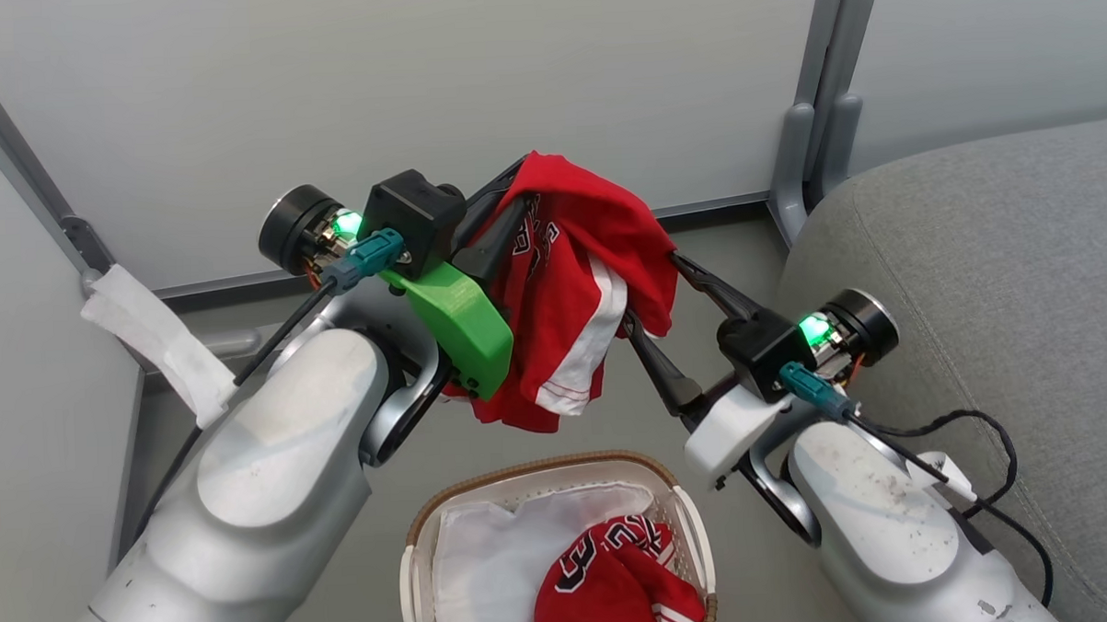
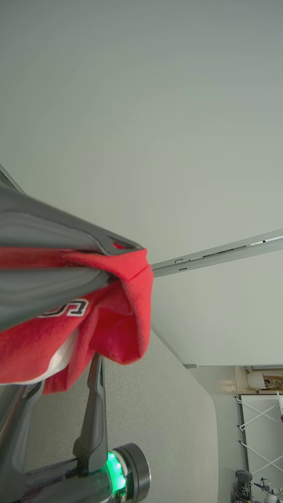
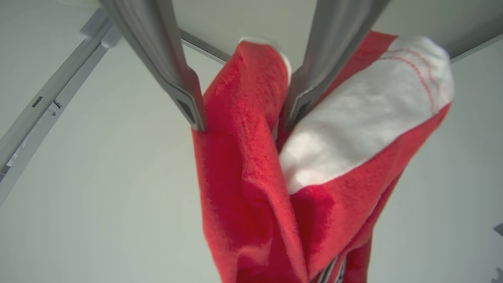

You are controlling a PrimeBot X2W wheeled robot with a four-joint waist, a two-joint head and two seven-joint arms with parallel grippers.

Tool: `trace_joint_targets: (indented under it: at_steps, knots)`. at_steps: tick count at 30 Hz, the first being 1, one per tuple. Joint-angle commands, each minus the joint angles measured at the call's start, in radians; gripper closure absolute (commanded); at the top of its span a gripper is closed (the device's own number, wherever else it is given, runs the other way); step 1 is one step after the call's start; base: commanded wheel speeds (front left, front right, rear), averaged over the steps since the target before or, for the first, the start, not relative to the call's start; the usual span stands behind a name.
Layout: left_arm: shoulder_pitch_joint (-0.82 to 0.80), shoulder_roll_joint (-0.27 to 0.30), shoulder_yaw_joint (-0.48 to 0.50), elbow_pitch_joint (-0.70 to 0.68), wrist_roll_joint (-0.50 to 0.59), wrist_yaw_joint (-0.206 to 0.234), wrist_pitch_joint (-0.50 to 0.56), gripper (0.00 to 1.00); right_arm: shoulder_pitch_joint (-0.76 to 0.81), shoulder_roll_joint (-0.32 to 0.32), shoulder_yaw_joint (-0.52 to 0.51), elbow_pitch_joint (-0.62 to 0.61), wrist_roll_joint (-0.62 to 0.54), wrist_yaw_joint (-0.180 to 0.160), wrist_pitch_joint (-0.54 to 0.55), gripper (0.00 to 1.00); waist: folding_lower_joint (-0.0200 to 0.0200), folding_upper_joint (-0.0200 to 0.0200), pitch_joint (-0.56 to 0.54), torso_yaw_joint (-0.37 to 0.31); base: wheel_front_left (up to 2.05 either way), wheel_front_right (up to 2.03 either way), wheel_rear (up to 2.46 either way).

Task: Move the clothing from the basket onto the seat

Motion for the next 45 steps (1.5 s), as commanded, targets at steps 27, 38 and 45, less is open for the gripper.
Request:
trace_joint_targets:
  at_steps: [27,38,45]
  knots:
    - [0.117,0.024,0.001,0.010,-0.041,0.052,-0.096,0.00,-0.176,-0.004,0.025,0.179,0.041,-0.001,0.000,1.00,0.0000,0.0000,0.019,-0.011,0.00,0.00,0.00]
    - [0.232,-0.015,-0.029,0.047,-0.065,0.062,-0.162,0.00,-0.148,-0.004,-0.115,0.119,-0.049,-0.001,0.000,1.00,0.0000,0.0000,0.036,-0.063,0.00,0.00,0.00]
    - [0.279,-0.042,-0.051,0.049,-0.070,0.071,-0.183,0.00,-0.103,-0.017,-0.200,0.074,-0.112,-0.001,-0.001,1.00,0.0000,0.0000,0.067,-0.155,0.00,0.00,0.00]
